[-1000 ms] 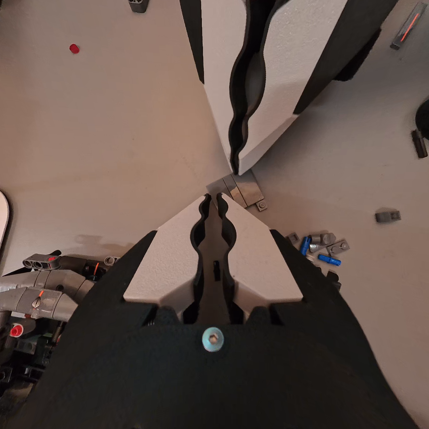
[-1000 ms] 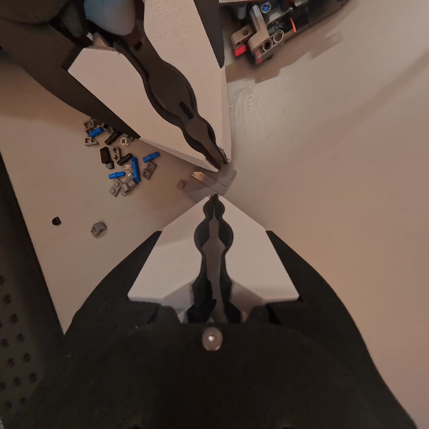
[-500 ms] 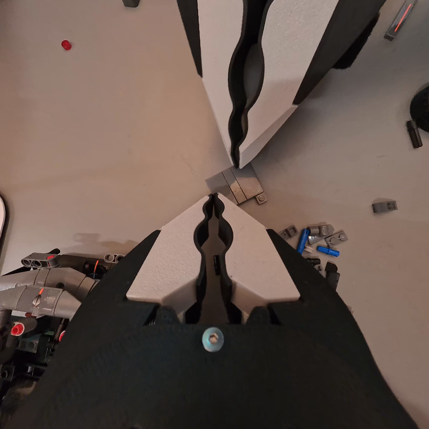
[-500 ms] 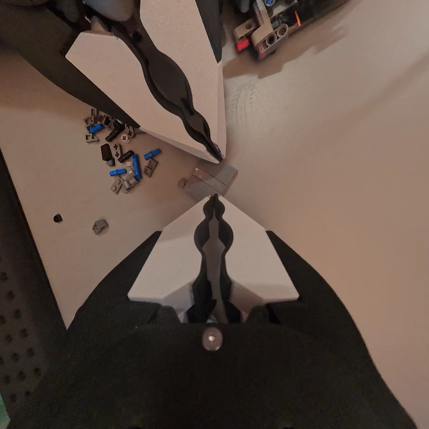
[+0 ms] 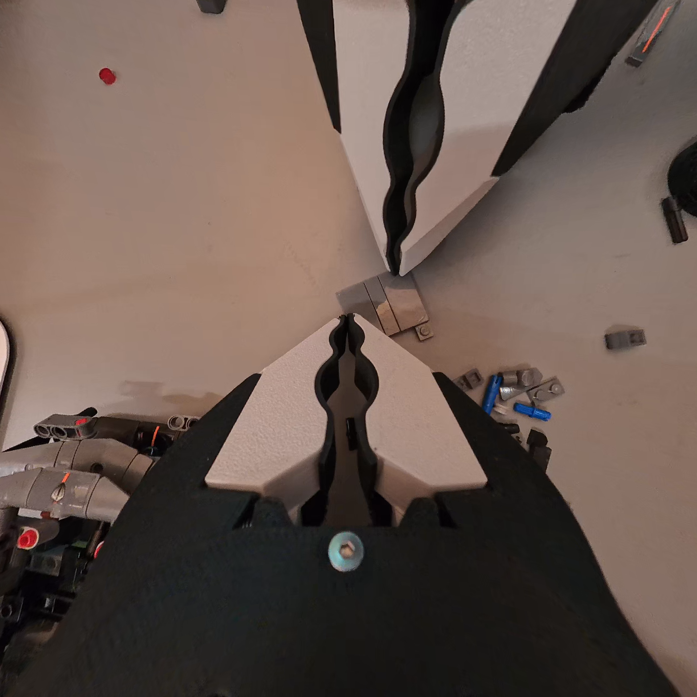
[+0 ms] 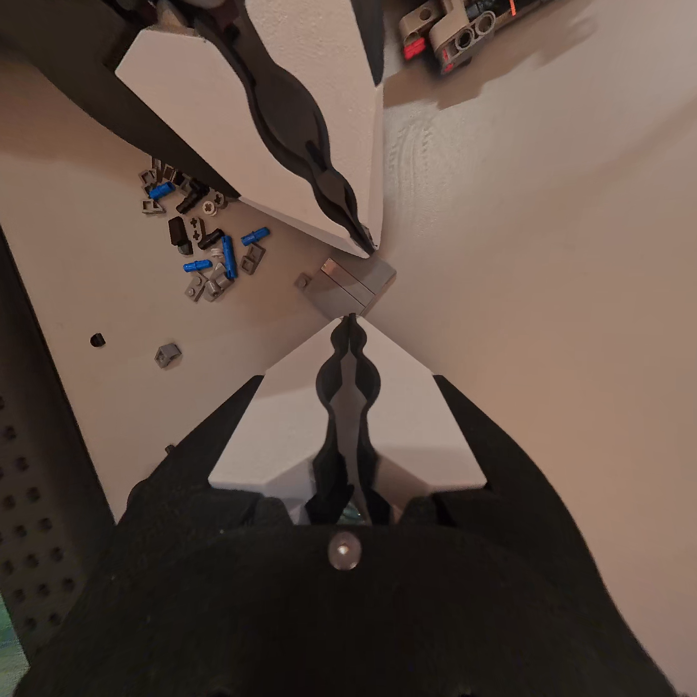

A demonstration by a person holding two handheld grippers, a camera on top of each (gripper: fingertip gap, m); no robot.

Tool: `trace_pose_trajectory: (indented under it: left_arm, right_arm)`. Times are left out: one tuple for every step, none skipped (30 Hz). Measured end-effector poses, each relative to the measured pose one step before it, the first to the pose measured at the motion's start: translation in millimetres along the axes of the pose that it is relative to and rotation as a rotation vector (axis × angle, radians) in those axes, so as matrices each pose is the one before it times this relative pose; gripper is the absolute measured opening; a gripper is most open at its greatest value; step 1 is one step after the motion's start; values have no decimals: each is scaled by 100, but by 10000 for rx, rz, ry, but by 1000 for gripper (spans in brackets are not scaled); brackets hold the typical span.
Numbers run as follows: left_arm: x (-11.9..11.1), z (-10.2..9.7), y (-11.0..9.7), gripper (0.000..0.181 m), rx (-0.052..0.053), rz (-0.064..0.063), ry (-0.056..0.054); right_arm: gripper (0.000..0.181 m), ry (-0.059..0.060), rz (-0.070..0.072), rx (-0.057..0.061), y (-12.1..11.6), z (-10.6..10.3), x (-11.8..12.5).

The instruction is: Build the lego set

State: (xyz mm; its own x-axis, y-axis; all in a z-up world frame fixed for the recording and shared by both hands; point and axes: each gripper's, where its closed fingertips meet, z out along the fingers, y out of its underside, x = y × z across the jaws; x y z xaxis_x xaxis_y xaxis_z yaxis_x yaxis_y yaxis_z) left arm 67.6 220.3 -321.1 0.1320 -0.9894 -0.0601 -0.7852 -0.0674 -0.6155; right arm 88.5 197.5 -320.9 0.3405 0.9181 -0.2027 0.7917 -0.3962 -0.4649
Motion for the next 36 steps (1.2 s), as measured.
trace_pose_trajectory:
  left_arm:
    - [6,0,-14,0,-10,6,-9]
    - [2,6,-4,0,-13,16,-7]
    - [-19,14,-10,0,-11,-4,3]
    - [-86,20,-25,0,10,-24,-32]
    - [-123,13,-6,0,27,-23,-40]
    - [-71,-15,23,0,8,4,5]
    - [-269,-69,113,0,-35,9,-123]
    - [-331,-89,208,0,-68,8,-150]
    - [-175,-62,169,0,-30,-46,-29]
    - [-45,-26,35,0,46,-92,44]
    - [-32,15,-59,0,68,-60,4]
    - [35,62,-17,0,-7,19,-4]
    - [24,73,95,0,-90,92,-41]
    - [11,86,157,0,-131,102,-50]
    - [58,73,127,0,-98,73,-13]
    - [69,34,3,0,-9,54,-16]
    - [64,7,-3,0,-18,36,-13]
    - [11,0,11,0,-47,19,-18]
    - [32,-15,17,0,-56,19,-2]
    - [50,-8,16,0,-33,15,11]
    - [27,7,10,0,-20,0,2]
    - [26,-14,11,0,-13,-12,28]
    - [50,-6,-2,0,7,-29,60]
    - [29,-2,10,0,18,-50,57]
    - [39,-11,22,0,21,-60,69]
    - [50,-19,16,0,15,-58,77]
    - [47,-29,31,0,-1,-42,61]
    - [17,-23,22,0,-10,-14,22]
    - [-32,-39,49,0,-28,8,-16]
    - [-18,-52,75,0,-42,6,8]
    - [44,-69,104,0,-46,-1,66]
    - [86,-77,104,0,-21,22,97]
    - [32,-35,52,0,17,-39,69]
    - [28,-13,15,0,30,-76,60]
    - [76,-35,17,0,11,-94,106]
    - [53,-13,16,0,12,-53,73]
  right_arm:
    - [0,75,-61,-77,19,9,-20]
    - [0,117,-43,-82,11,5,-2]
    - [0,102,-102,-18,-34,9,-27]
    - [0,4,-41,105,-102,53,-44]
    - [0,-56,78,147,-105,42,-47]
    - [0,-67,93,5,56,-38,-14]
    - [0,-51,6,-136,188,-196,13]
    - [0,19,-71,-97,103,-349,64]
    - [0,7,-120,0,-6,-392,-47]
    - [0,-102,-95,-27,86,-257,-215]
    - [0,-57,-39,-90,199,-102,-110]
    - [0,2,-36,-122,249,-3,-15]
    - [0,-102,-73,-151,245,78,-190]
    - [0,-129,-82,-133,197,148,-280]
    - [0,-69,-61,-99,113,188,-198]
    - [0,-38,-39,-104,106,236,-126]
    - [0,-33,-23,-125,126,295,-94]
    - [0,20,-6,-99,114,289,20]
    - [0,36,34,27,-76,135,76]
    - [0,51,74,77,-158,18,126]
    - [0,76,70,32,-56,33,182]
    - [0,52,92,112,-142,18,150]
    - [0,64,80,80,-125,29,134]
    - [0,108,-8,54,-113,23,142]
    - [0,155,-42,62,-128,29,177]
    - [0,117,-1,57,-134,34,144]
    - [0,87,14,44,-114,31,125]
    - [0,150,-21,57,-113,20,222]
    - [0,167,-29,59,-93,12,241]
    - [0,164,1,61,-96,7,270]
    - [0,209,22,77,-99,2,369]
    - [0,146,2,66,-89,1,283]
    - [0,50,-16,35,-58,13,144]
    - [0,62,-7,19,-32,13,132]
    - [0,71,-5,16,-25,0,124]
    - [0,27,-28,-2,-14,9,28]
